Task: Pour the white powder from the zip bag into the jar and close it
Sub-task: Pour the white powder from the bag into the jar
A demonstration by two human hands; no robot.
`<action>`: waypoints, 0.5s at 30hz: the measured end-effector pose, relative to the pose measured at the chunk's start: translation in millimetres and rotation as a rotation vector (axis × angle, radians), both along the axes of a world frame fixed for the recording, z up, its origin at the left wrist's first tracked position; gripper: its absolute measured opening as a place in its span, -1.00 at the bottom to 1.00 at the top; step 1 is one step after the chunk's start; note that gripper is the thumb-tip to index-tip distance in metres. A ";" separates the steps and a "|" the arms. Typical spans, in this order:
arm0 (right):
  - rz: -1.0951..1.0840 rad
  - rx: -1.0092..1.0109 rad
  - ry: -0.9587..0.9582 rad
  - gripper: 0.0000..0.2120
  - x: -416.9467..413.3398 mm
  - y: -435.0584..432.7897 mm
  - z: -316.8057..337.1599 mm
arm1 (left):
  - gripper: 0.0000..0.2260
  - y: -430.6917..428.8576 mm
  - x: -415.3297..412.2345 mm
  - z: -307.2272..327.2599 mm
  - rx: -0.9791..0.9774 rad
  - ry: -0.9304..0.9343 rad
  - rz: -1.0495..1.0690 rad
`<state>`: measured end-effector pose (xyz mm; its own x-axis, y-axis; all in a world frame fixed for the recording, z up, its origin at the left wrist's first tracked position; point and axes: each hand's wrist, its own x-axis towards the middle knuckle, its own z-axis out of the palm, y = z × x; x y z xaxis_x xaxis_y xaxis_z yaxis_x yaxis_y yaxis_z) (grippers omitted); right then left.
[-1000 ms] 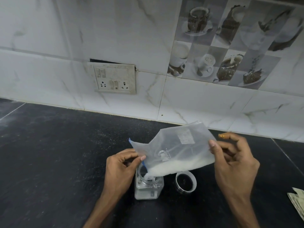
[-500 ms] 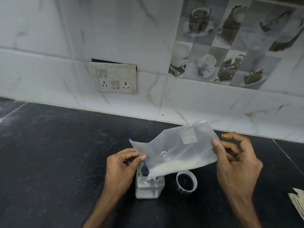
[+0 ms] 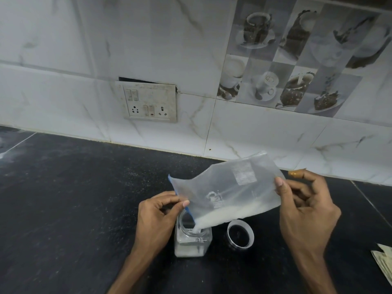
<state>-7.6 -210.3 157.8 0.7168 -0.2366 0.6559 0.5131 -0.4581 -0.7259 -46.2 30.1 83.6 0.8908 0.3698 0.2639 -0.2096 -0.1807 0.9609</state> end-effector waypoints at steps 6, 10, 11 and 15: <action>-0.012 0.054 -0.004 -0.73 -1.0 -2.0 0.9 | -0.80 -1.9 1.5 -0.1 0.005 -0.005 0.005; -0.005 0.051 0.008 -0.71 -3.2 -1.8 0.2 | -0.80 -3.0 1.1 -0.7 0.010 0.001 0.004; -0.001 0.051 0.011 -0.71 -3.9 -1.5 0.2 | -0.80 -3.0 1.0 -1.2 0.020 0.003 0.004; -0.014 0.076 0.000 -0.73 -3.1 -0.2 1.3 | -0.83 -2.8 2.4 -1.4 0.025 0.010 0.003</action>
<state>-10.7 -210.5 159.1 0.7134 -0.2955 0.6354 0.5069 -0.4085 -0.7591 -43.7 27.3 82.2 0.8923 0.3664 0.2639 -0.1993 -0.2051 0.9583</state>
